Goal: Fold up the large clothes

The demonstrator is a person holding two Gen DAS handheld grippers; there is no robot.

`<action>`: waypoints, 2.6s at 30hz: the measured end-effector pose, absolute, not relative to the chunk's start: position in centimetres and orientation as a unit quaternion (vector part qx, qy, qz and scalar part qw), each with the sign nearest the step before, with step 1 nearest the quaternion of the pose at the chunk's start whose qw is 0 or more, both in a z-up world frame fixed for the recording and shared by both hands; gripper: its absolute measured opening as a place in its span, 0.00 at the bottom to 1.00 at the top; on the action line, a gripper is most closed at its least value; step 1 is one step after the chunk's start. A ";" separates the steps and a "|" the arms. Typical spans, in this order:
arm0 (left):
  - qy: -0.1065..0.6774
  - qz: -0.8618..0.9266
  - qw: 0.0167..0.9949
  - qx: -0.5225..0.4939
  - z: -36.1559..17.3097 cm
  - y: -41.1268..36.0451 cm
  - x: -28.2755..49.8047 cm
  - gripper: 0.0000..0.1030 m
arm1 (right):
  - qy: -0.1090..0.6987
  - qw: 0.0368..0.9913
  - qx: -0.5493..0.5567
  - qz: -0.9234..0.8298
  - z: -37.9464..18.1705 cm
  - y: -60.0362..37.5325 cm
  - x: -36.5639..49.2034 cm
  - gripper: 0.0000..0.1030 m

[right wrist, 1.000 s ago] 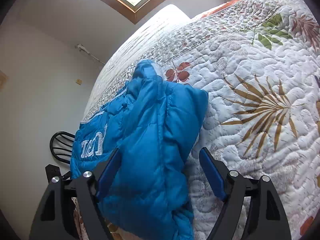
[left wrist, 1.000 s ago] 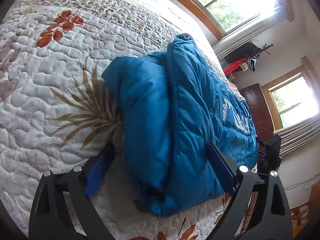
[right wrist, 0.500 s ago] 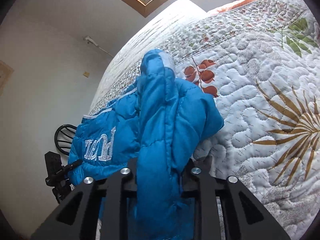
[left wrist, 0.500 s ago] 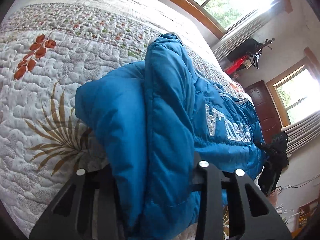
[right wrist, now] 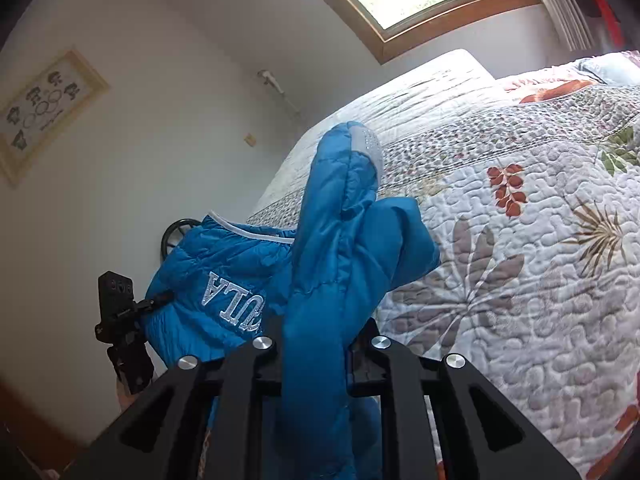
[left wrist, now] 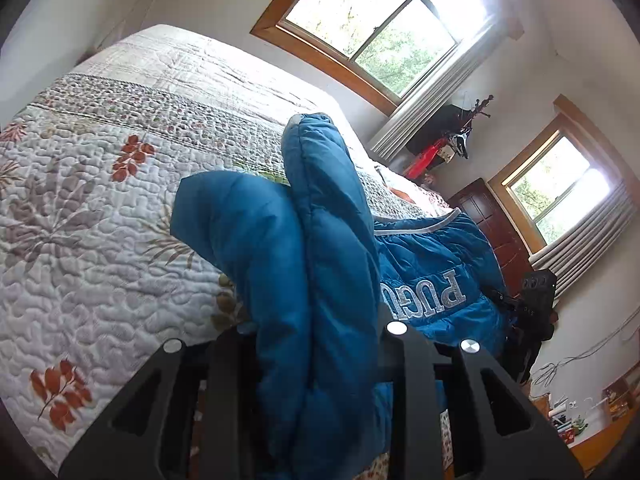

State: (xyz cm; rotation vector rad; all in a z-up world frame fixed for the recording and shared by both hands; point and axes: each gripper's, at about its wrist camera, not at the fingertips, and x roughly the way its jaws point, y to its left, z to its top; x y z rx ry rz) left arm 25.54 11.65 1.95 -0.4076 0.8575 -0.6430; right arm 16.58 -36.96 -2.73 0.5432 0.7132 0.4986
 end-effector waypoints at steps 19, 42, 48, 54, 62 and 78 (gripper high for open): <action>0.456 -0.216 0.840 -0.199 -13.0 19.9 20.6 0.57 | 0.433 0.792 0.373 0.214 -17.9 -36.0 13.9 0.25; 0.447 -0.100 0.848 -0.265 -9.7 23.4 7.8 0.82 | 0.397 0.911 0.082 0.080 -7.9 -30.1 1.0 0.30; 0.433 -0.097 0.856 -0.265 -9.7 21.2 6.8 0.87 | 0.438 0.896 0.038 0.059 -9.4 -28.4 0.4 0.23; 0.450 -0.091 0.844 -0.277 -11.7 19.6 8.5 0.87 | 0.486 0.870 0.065 0.046 -13.6 -30.2 2.1 0.03; 0.434 -0.082 0.849 -0.289 -11.6 19.1 9.5 0.89 | 0.493 0.863 0.092 0.061 -15.1 -30.9 2.5 0.01; 0.434 -0.069 0.837 -0.325 -12.0 18.2 12.3 0.85 | 0.517 0.849 0.101 -0.042 -14.2 -38.5 1.0 0.10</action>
